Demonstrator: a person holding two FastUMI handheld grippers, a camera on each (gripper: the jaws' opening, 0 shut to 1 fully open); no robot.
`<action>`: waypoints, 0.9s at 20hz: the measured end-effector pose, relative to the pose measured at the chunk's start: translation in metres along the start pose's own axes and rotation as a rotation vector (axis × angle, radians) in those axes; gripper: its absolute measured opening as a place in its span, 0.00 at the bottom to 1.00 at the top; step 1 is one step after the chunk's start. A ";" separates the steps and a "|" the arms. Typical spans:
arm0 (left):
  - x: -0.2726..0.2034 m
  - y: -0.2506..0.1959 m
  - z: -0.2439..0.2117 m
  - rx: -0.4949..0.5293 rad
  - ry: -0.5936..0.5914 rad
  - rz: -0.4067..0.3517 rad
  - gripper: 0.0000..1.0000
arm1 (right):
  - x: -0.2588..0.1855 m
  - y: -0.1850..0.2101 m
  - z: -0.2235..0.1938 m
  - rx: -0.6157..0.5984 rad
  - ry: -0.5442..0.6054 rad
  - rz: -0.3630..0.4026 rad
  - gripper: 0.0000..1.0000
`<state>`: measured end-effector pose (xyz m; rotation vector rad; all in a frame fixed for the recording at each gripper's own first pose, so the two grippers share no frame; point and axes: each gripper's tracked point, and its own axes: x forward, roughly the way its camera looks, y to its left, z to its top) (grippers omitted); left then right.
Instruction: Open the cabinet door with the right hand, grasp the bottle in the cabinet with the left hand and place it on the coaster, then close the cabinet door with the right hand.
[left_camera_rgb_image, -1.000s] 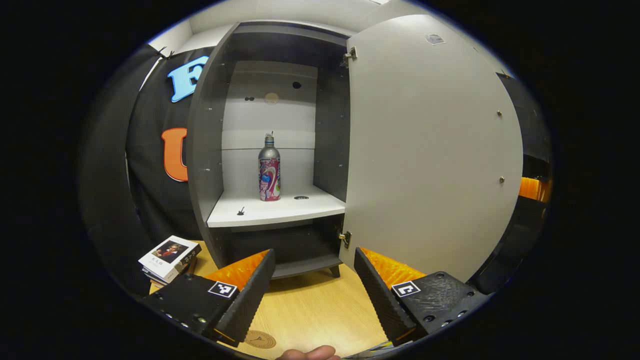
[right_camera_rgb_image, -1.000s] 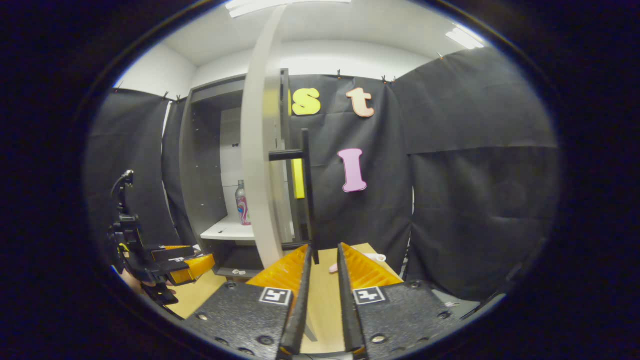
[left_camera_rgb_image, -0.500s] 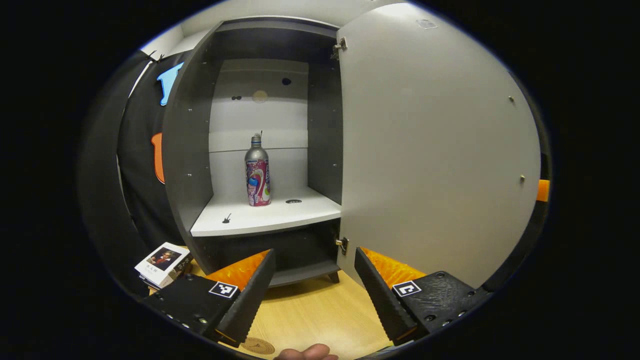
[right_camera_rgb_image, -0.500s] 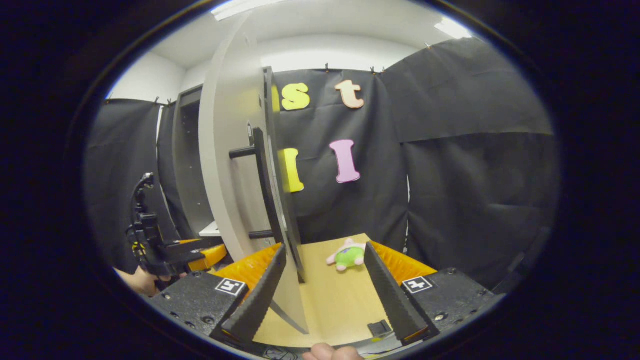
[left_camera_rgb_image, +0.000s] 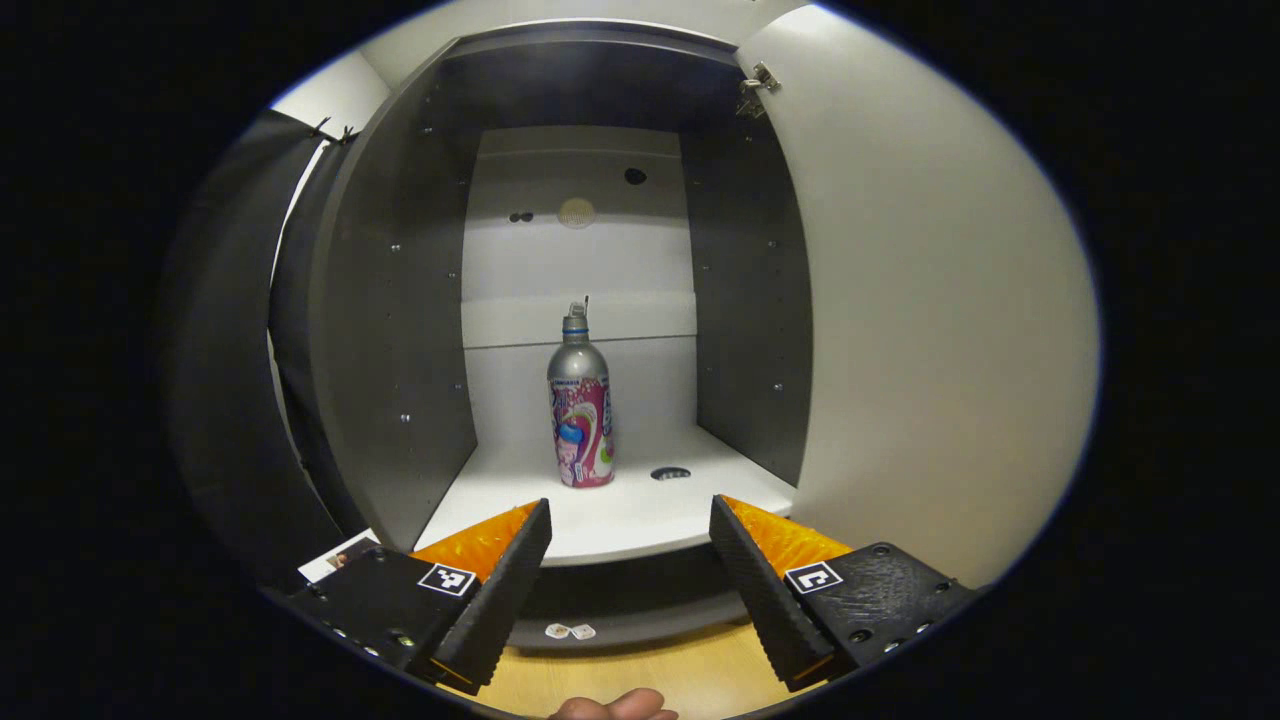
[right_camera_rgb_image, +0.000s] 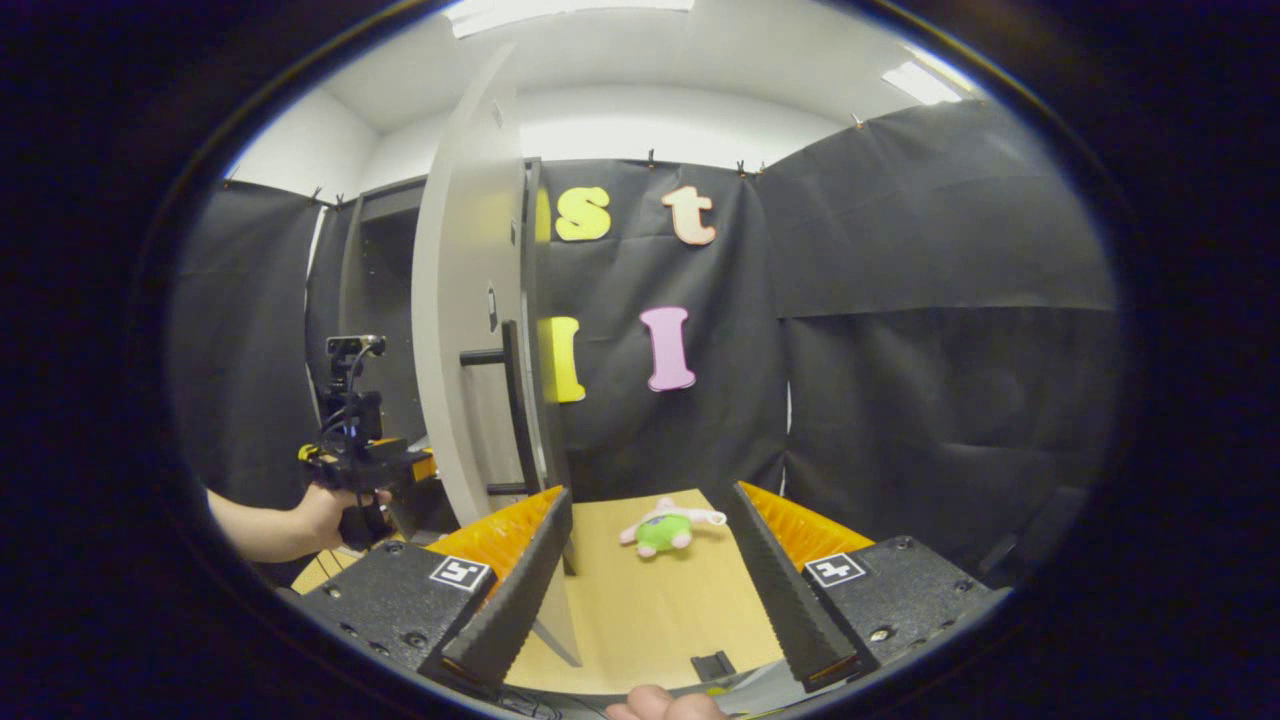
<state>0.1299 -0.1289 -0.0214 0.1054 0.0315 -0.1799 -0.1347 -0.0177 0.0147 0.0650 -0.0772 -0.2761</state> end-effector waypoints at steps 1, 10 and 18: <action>0.015 0.005 0.006 0.015 -0.007 0.021 0.96 | -0.001 -0.006 -0.002 -0.001 0.005 -0.020 0.99; 0.135 0.031 0.045 -0.020 -0.033 0.129 0.96 | -0.005 -0.039 -0.011 -0.011 0.054 -0.143 0.95; 0.180 0.054 0.040 0.005 -0.018 0.161 0.96 | 0.013 -0.038 -0.013 -0.040 0.083 -0.157 0.99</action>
